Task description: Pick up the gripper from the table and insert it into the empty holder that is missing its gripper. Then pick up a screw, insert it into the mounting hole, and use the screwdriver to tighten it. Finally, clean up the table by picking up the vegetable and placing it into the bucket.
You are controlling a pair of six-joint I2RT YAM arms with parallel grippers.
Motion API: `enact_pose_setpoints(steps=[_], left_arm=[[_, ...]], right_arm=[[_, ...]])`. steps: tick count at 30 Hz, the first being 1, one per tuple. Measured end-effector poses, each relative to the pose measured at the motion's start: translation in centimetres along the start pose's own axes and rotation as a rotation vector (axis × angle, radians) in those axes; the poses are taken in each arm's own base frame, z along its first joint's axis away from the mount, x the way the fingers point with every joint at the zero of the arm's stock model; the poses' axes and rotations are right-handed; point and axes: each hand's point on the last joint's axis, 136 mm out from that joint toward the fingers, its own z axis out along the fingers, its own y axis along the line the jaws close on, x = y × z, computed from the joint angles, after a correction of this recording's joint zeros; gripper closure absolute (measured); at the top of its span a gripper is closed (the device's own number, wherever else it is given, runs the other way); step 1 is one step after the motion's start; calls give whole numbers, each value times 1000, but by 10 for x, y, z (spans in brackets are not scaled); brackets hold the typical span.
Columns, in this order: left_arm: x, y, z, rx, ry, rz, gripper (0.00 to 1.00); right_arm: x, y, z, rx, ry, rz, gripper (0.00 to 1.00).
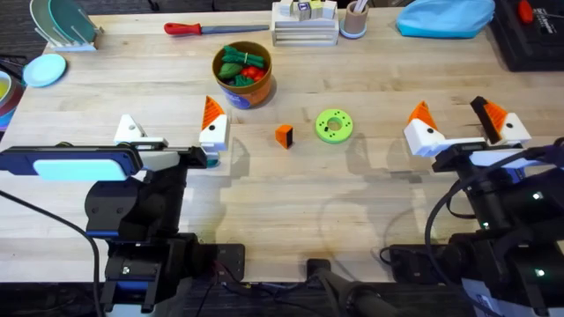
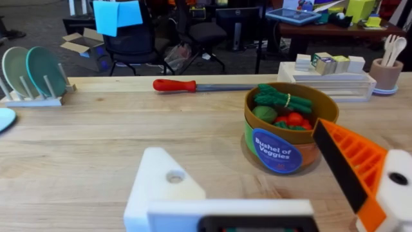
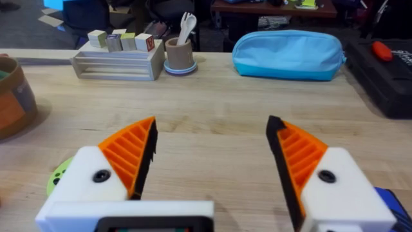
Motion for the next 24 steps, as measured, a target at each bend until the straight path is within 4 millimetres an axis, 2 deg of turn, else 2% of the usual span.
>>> enact_pose_setpoints(steps=[13,18,22,24], left_arm=[[0,0,0,0,0,3,8],[8,0,-5,0,97,3,9],[-13,1,-19,-8,185,5,8],[-24,4,-27,-20,249,12,8]], right_arm=[[-2,0,0,-1,-9,6,8],[3,1,-3,-2,55,74,10],[-4,1,-14,5,164,104,10],[-19,1,-20,8,205,110,10]])
